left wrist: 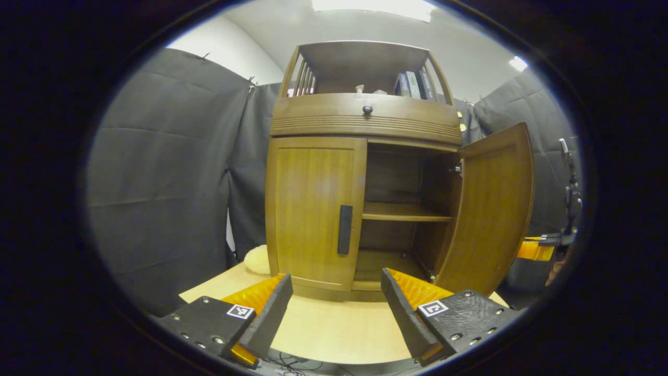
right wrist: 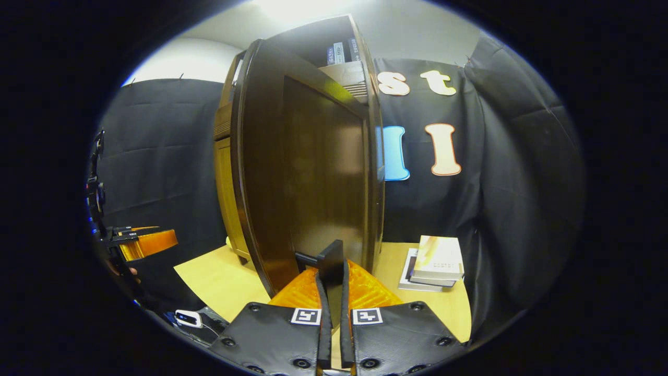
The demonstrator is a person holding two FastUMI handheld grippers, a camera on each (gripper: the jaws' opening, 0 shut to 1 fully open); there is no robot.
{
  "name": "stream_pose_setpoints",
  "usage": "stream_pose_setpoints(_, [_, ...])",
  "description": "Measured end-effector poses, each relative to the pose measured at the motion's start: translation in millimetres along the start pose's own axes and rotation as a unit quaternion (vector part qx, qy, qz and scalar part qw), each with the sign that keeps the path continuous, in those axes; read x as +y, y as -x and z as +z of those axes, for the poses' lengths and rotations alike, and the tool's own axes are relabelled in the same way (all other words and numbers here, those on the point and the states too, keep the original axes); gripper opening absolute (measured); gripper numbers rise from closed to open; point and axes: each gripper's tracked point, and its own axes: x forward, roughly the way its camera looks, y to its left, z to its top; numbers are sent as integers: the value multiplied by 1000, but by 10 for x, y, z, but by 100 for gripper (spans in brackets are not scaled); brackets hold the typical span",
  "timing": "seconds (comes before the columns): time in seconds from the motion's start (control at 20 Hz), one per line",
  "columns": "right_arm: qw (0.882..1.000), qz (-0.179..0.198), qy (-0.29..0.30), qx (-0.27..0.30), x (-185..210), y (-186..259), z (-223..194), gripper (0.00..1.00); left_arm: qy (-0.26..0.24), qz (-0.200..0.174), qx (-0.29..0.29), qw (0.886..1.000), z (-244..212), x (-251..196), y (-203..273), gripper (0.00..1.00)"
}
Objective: Open the right door of the double-door shoe cabinet with the right hand, and open the left door with the left hand.
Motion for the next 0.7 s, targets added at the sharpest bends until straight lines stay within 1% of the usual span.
stream_pose_setpoints(0.05, [1000, -8, -6, -2, -90, 21, 0, 8, 2, 0, 1, 1000, 6, -20, 8, 100])
stream_pose_setpoints(0.1, [1000, -15, -8, -4, -174, 36, -2, 4, 6, -3, -2, 1000, 36, -35, 7, 100])
stream_pose_setpoints(0.2, [1000, -29, -9, -7, -359, 56, 2, 5, 7, -6, -11, 1000, 77, -53, 96, 100])
stream_pose_setpoints(0.3, [1000, -11, -19, -6, -341, 57, -12, 7, -3, -8, -15, 1000, 125, -102, 179, 100])
stream_pose_setpoints(0.35, [1000, -13, -18, -9, -347, 59, -3, 7, -7, -11, -15, 1000, 117, -157, 208, 100])
stream_pose_setpoints(0.4, [1000, -16, -16, -12, -351, 70, -8, 4, -10, -12, -13, 1000, 100, -186, 212, 100])
stream_pose_setpoints(0.45, [1000, -21, -16, -14, -360, 70, -5, 8, -10, -12, -11, 1000, 69, -200, 190, 100])
stream_pose_setpoints(0.5, [999, -25, -15, -15, -355, 68, -15, 4, -9, -11, -10, 1000, 67, -188, 175, 100])
stream_pose_setpoints(0.55, [999, -27, -17, -14, -355, 71, -21, 8, -6, -10, -9, 1000, 73, -170, 175, 100])
stream_pose_setpoints(0.7, [999, -35, -22, -8, -363, 85, -42, 8, -4, -9, -7, 1000, 86, -130, 150, 100])
